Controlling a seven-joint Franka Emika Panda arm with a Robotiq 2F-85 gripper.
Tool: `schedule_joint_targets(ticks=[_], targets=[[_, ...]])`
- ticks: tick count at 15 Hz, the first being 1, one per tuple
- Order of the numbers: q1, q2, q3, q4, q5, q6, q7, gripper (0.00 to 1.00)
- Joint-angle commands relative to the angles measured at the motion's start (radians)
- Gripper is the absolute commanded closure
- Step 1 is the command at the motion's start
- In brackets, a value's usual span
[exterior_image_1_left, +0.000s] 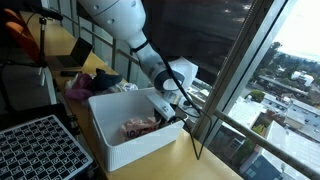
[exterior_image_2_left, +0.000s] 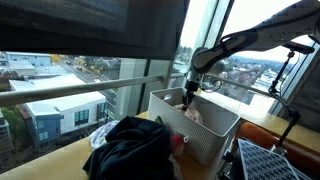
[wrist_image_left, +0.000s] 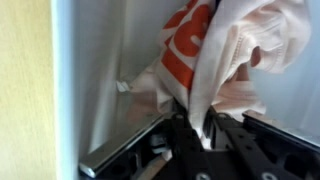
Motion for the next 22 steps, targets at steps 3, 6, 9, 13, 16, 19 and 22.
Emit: schedule_joint_targets(ticks=[3,6,9,13,16,19,22], targets=[[0.015,-0.095,0.021,0.142,0.006,-0.241,-0.084,0.95],[0.056,-0.181,0.019,0.179,-0.016,-0.312,-0.094,0.95],[0.124,-0.281,0.017,0.187,-0.037,-0.344,-0.053,0.95],[0.252,-0.367,0.041,0.135,-0.048,-0.267,0.058,0.95],[0.362,-0.386,0.074,0.105,-0.078,-0.220,0.169,0.95],[0.480,-0.377,0.108,0.068,-0.148,-0.169,0.287,0.95],[0.597,-0.367,0.143,0.025,-0.219,-0.142,0.417,0.95]])
